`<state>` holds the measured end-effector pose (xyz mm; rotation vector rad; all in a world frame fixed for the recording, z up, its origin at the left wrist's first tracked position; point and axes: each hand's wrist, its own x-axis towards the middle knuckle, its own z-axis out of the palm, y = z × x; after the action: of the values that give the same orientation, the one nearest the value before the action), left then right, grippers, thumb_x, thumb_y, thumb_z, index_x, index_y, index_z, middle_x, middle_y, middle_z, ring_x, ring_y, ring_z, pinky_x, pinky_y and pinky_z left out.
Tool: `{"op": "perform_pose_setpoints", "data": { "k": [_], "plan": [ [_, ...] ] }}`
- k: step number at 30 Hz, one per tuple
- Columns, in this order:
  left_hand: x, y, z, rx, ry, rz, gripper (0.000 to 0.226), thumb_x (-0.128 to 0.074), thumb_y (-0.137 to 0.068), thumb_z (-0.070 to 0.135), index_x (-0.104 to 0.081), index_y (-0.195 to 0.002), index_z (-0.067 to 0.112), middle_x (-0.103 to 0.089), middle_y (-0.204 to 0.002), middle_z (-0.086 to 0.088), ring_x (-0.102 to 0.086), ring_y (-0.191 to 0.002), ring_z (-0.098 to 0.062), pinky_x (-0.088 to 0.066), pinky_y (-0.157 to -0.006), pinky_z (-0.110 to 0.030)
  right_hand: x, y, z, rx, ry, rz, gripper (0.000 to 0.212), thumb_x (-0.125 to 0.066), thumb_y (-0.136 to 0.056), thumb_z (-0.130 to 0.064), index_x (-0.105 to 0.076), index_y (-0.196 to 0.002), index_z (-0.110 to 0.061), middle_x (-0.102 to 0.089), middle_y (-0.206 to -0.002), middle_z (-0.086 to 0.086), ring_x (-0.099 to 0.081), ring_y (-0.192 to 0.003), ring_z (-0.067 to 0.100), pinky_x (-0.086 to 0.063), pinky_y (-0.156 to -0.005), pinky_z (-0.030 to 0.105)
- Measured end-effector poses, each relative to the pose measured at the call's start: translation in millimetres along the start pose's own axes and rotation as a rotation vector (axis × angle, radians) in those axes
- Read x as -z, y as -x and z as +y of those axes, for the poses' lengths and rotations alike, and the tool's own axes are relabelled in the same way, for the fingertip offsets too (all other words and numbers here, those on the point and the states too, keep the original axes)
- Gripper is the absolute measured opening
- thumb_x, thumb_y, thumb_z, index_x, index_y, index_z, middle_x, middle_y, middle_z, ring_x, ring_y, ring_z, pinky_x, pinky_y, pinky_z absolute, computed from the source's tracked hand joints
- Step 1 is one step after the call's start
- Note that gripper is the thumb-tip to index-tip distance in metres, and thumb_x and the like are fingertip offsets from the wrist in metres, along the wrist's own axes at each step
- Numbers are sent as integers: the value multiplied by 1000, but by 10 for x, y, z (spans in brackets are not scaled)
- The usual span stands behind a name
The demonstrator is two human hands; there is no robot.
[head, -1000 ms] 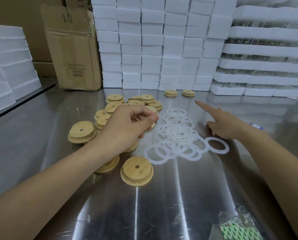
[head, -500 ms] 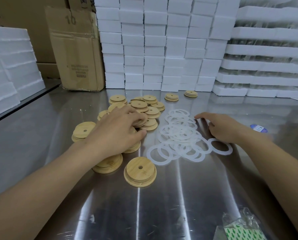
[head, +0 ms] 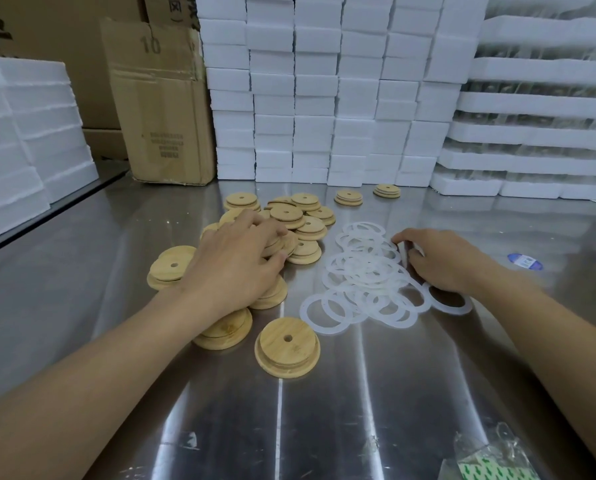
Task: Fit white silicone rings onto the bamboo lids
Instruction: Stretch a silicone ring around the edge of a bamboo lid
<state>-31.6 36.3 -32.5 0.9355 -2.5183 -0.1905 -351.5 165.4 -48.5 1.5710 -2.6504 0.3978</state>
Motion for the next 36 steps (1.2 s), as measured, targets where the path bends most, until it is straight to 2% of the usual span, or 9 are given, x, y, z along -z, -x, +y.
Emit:
{"op": "perform_pose_setpoints", "data": {
  "k": [4,7,9,15,19,22,25,30,36],
  "plan": [
    [-32,-33,-38,46,97,24,33,-62,-102,40,-61,-135,46,-51,-139,14,-53,-128,-16,-35,-113,-46,7,55,-54,4,-20,76,32,-51,-106,-28,-62,-132,-42,-63,-104,-17,-62,-77,8,-57,-73,35],
    [-25,-59,-33,65,168,68,31,-65,-101,37,-64,-130,48,-50,-134,18,-48,-133,-16,-31,-115,-45,77,89,-198,11,-75,130,13,-55,-105,-37,-68,-106,-37,-72,-102,-15,-67,-79,10,-60,-80,41],
    [-35,-53,-24,48,267,128,36,-62,-103,39,-61,-137,48,-46,-133,19,-44,-135,-15,-36,-117,-45,100,125,-289,56,-138,142,21,-55,-104,-47,-69,-96,-33,-73,-97,-11,-67,-80,11,-60,-79,41],
    [51,-60,150,6,657,369,41,-45,-109,60,-58,-146,46,-56,-131,27,-56,-120,5,-43,-96,-11,124,303,-599,317,-212,-3,45,-66,-92,-65,-71,-126,-36,-61,-132,-9,-54,-124,10,-40,-102,32],
    [85,-16,330,128,1108,329,37,-51,-106,60,-67,-120,31,-66,-84,17,-57,-75,-9,-46,-64,-27,99,361,-702,346,-93,-41,61,-63,-90,-70,-63,-141,-37,-50,-151,-9,-39,-142,12,-34,-110,30],
    [103,25,418,195,1316,239,40,-58,-104,58,-66,-106,19,-69,-79,4,-59,-73,-18,-48,-61,-31,91,375,-715,351,-63,-33,58,-62,-92,-69,-64,-140,-37,-48,-154,-9,-36,-144,12,-31,-111,30],
    [119,63,463,276,1374,192,41,-61,-104,54,-70,-108,14,-81,-99,-7,-77,-90,-20,-58,-76,-36,78,379,-730,376,-108,-3,40,-64,-94,-62,-73,-126,-40,-51,-149,-13,-37,-141,9,-32,-107,29],
    [174,100,465,336,1526,171,44,-79,-94,41,-70,-132,19,-80,-117,-11,-75,-96,-20,-61,-87,-32,69,336,-764,451,-71,181,21,-60,-105,-35,-78,-109,-26,-63,-133,-9,-51,-128,17,-41,-99,30],
    [103,127,471,341,1501,109,35,-68,-103,10,-67,-138,17,-81,-118,-4,-77,-111,-18,-64,-94,-31,203,386,-835,358,-335,529,16,-56,-108,-31,-68,-98,-28,-58,-71,-7,-52,-73,12,-40,-68,35]
  ]
}}
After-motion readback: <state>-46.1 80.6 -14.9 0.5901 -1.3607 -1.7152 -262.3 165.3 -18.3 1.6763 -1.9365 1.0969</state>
